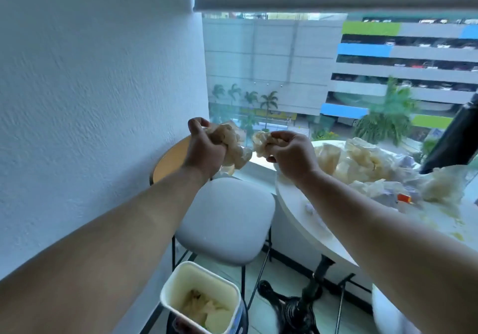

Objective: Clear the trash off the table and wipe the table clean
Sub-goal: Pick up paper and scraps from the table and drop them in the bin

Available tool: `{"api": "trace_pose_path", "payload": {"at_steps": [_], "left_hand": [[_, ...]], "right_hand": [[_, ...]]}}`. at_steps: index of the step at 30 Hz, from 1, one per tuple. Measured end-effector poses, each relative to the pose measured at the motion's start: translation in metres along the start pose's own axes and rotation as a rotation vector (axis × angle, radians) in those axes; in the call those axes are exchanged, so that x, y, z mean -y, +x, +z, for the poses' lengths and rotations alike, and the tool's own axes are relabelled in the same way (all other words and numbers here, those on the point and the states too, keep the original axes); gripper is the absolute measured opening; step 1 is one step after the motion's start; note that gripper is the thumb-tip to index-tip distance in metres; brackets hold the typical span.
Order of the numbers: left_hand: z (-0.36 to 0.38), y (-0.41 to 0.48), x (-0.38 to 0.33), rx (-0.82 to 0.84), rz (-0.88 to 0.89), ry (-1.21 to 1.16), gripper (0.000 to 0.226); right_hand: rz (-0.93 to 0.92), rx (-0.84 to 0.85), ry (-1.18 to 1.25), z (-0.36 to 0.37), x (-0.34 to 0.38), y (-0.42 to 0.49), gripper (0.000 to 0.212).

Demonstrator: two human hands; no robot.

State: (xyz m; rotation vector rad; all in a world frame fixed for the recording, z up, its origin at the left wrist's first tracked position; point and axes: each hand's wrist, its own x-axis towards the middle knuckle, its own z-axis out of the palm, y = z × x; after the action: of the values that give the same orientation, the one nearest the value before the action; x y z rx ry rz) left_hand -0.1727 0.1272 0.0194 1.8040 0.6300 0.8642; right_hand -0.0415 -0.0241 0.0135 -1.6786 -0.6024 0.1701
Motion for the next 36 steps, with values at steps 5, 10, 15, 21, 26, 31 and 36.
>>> {"api": "trace_pose_path", "payload": {"at_steps": [5,10,15,21,26,31,36], "left_hand": [[-0.061,-0.013,0.068,-0.011,-0.053,0.181,0.021],[-0.095,-0.026,0.141,0.045,-0.190,0.198,0.015],[-0.089,-0.063,0.206,0.073,-0.419,0.115,0.020],[-0.071,-0.109,0.277,0.122,-0.706,0.025,0.008],[-0.065,-0.142,0.321,0.114,-0.762,0.164,0.038],[-0.058,-0.160,0.344,0.190,-0.779,0.162,0.063],[-0.067,-0.170,0.360,0.214,-0.763,0.309,0.045]], "right_hand": [[0.061,0.050,-0.082,0.080,-0.020,-0.028,0.024],[0.131,0.085,-0.202,0.129,-0.057,-0.057,0.019],[0.247,0.202,-0.311,0.149,-0.127,-0.090,0.015],[0.315,0.320,-0.499,0.164,-0.199,-0.132,0.012],[0.378,0.363,-0.577,0.167,-0.242,-0.164,0.012],[0.414,0.556,-0.689,0.174,-0.274,-0.181,0.013],[0.429,0.585,-0.702,0.176,-0.282,-0.185,0.021]]}}
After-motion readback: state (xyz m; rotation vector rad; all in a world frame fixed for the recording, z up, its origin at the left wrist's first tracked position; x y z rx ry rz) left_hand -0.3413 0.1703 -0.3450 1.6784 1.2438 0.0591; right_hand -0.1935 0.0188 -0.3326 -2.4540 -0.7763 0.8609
